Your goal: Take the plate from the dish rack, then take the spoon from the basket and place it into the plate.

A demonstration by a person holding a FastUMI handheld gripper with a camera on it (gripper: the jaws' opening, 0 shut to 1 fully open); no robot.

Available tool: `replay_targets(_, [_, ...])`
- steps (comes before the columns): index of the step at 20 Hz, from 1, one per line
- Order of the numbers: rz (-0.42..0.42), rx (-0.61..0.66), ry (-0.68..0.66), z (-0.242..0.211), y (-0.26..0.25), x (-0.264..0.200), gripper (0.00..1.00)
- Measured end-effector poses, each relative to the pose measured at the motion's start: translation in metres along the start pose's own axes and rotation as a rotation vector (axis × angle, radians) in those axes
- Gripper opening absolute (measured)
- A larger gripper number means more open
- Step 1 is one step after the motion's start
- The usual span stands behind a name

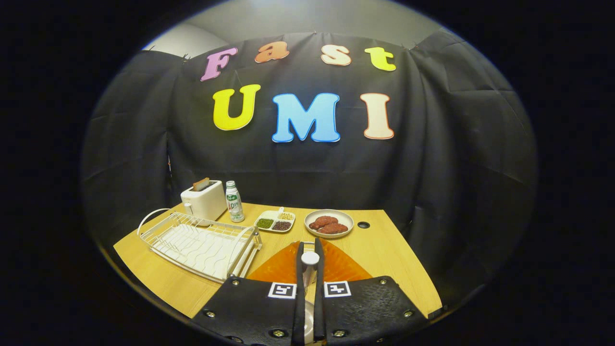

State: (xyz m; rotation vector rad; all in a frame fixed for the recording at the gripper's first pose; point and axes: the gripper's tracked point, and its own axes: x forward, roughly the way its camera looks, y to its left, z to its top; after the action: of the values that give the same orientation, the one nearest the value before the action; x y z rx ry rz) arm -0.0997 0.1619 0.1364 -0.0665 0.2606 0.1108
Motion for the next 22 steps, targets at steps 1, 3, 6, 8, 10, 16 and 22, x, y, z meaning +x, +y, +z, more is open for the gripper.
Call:
replay_targets(1, [0.009,0.004,0.012,-0.005,0.004,0.000,0.07])
replay_targets(3, [0.020,0.008,0.034,-0.015,0.013,0.001,0.07])
replay_targets(6, [0.046,0.002,0.068,-0.031,0.029,0.006,0.07])
replay_targets(8, [0.079,0.003,0.097,-0.044,0.043,0.010,0.07])
replay_targets(10, [0.094,-0.017,0.118,-0.053,0.051,0.013,0.07])
replay_targets(16, [0.140,-0.045,0.135,-0.058,0.075,0.017,0.07])
replay_targets(22, [0.158,-0.047,0.158,-0.064,0.087,0.027,0.07])
